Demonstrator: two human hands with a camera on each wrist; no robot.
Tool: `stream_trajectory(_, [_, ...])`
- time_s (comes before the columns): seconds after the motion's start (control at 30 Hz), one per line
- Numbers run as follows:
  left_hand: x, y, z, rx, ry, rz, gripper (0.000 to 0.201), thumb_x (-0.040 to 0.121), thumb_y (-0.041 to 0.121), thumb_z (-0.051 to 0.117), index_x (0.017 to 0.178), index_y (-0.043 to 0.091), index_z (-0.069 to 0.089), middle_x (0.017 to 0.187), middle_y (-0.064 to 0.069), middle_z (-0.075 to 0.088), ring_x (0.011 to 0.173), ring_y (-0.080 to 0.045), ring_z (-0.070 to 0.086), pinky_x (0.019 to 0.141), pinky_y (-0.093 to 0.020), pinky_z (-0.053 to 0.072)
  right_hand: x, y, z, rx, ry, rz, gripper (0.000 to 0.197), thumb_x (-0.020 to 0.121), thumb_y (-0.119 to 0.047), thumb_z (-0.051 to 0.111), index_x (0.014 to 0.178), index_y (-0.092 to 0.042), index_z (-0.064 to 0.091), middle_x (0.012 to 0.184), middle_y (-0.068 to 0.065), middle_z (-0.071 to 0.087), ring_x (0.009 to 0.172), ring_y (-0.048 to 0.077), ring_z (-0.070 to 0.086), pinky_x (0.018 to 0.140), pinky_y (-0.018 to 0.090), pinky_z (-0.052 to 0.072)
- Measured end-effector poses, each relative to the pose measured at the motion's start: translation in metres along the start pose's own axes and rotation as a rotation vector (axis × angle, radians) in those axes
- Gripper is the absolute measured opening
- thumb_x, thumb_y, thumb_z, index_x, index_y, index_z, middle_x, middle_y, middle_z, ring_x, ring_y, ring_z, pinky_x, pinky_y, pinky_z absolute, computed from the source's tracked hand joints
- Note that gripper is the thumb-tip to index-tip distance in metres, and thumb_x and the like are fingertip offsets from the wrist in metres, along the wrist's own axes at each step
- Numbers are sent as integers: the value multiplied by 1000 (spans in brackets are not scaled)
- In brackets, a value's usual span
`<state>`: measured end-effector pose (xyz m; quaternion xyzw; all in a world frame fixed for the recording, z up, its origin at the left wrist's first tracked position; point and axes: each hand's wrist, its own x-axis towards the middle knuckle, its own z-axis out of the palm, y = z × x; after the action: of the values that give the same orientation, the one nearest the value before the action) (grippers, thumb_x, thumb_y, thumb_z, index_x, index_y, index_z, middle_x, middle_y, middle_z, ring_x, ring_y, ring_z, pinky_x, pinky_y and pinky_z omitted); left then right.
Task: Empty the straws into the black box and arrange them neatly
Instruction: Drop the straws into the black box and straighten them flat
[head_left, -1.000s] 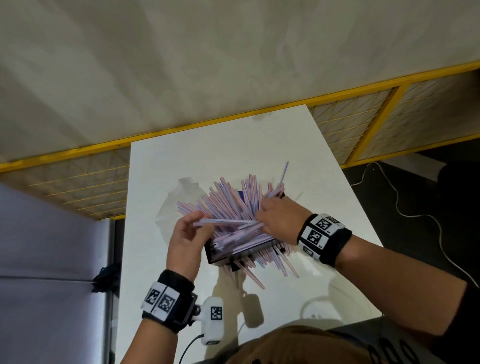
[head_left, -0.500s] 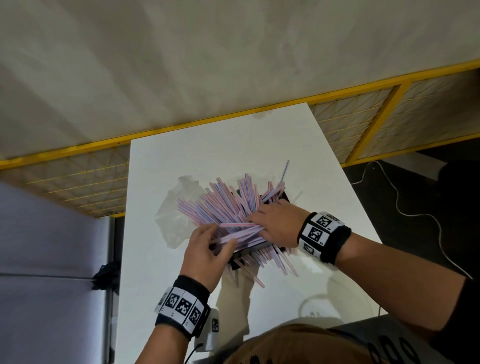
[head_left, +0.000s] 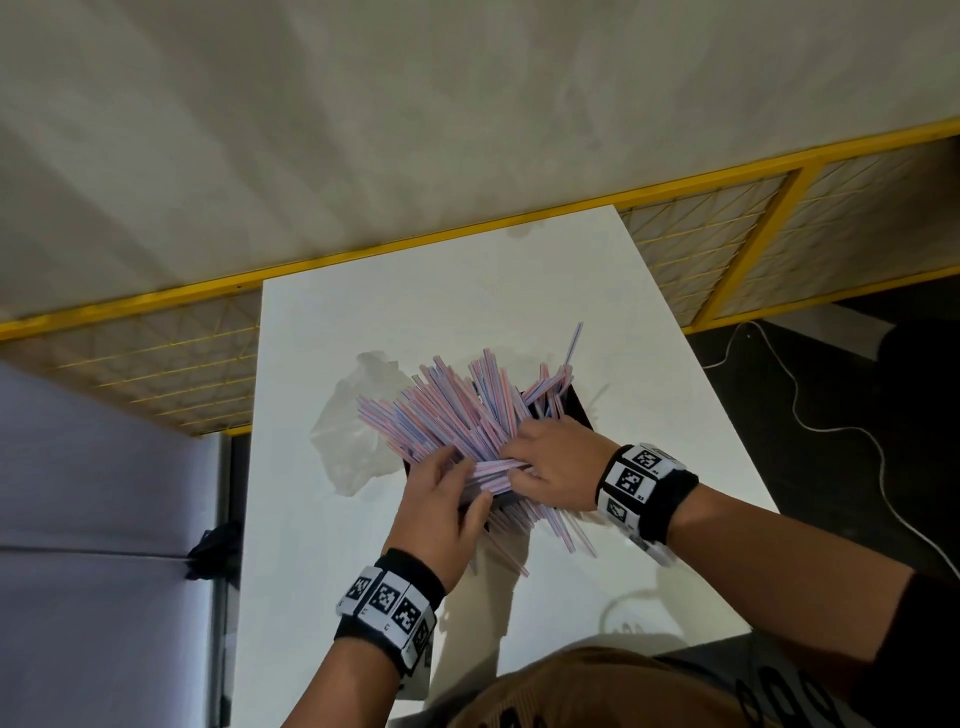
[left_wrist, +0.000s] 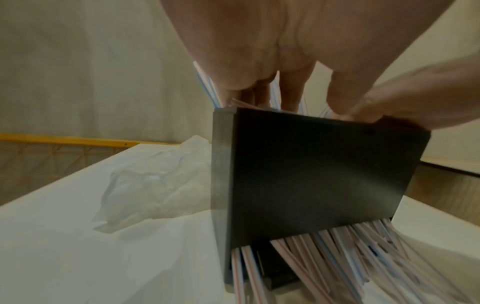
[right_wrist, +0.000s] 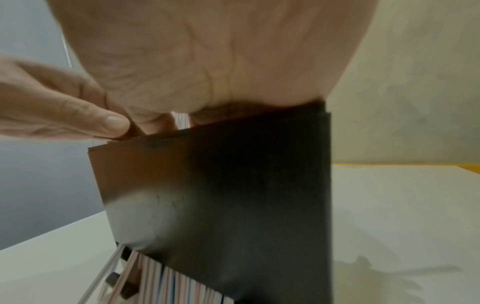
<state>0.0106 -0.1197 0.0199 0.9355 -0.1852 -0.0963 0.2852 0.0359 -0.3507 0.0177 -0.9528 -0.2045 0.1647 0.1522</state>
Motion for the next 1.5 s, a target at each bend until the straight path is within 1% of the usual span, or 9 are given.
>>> stream_trajectory(0.27, [8, 3, 3, 122, -72, 53, 46, 101, 43, 53, 137, 16, 55, 129, -3, 58, 122, -24, 48, 114, -35, 29, 0, 4, 3, 8, -9, 34, 80, 87, -91, 14, 116, -33, 62, 99, -7, 65, 92, 15, 59, 89, 40, 46])
stream_trajectory(0.53, [8, 6, 3, 100, -142, 41, 52, 101, 38, 55, 147, 16, 49, 138, -4, 54, 125, -24, 44, 114, -41, 34, -15, 0, -22, 326, 277, -11, 32, 99, -53, 51, 111, -29, 67, 96, -12, 63, 90, 6, 58, 81, 33, 52])
stream_trajectory(0.7, [4, 8, -8, 85, 70, 158, 31, 87, 23, 76, 119, 23, 73, 106, 3, 62, 97, -18, 59, 85, -32, 51, -60, 5, -27, 500, 459, 198, 23, 98, -39, 51, 80, -28, 58, 72, -6, 57, 66, 12, 55, 60, 36, 48])
stream_trajectory(0.87, [3, 12, -10, 57, -16, 131, 17, 94, 22, 70, 108, 28, 78, 89, 17, 48, 80, -3, 48, 73, -12, 37, -92, 13, 29, 644, 276, 502, 22, 95, -39, 59, 81, -22, 67, 73, -1, 67, 68, 16, 60, 70, 36, 51])
stream_trajectory(0.93, [3, 13, -7, 37, -45, 89, 19, 98, 22, 65, 111, 25, 77, 91, 16, 48, 81, -3, 48, 72, -4, 30, -91, 18, 59, 637, 165, 607, 13, 97, -38, 60, 99, -31, 71, 90, -6, 73, 89, 19, 67, 81, 31, 51])
stream_trajectory(1.03, [4, 13, -4, -13, -59, 55, 20, 99, 17, 64, 112, 20, 78, 93, 11, 52, 82, -5, 51, 72, -3, 31, -81, 29, 94, 624, 18, 802, 45, 96, -53, 59, 131, -25, 60, 99, -4, 66, 99, 17, 60, 88, 25, 44])
stream_trajectory(1.23, [8, 12, -6, -54, -87, 22, 19, 97, 13, 66, 111, 19, 77, 91, 13, 51, 76, 3, 49, 71, 1, 34, -62, 29, 125, 644, 13, 837, 49, 86, -65, 61, 88, -17, 74, 93, 0, 75, 85, 18, 67, 67, 24, 45])
stream_trajectory(1.37, [8, 12, -6, -64, -96, 14, 18, 97, 13, 66, 110, 19, 77, 89, 17, 48, 77, 9, 49, 71, 2, 35, -54, 19, 130, 764, 9, 876, 56, 79, -68, 70, 111, -22, 72, 109, -9, 66, 107, 18, 63, 91, 28, 46])
stream_trajectory(1.5, [7, 13, -7, -64, -100, 14, 18, 97, 14, 65, 110, 19, 77, 89, 16, 48, 77, 9, 49, 72, 2, 35, -41, 8, 136, 804, 16, 909, 65, 77, -64, 77, 119, -15, 67, 120, 3, 68, 112, 24, 63, 92, 30, 47])
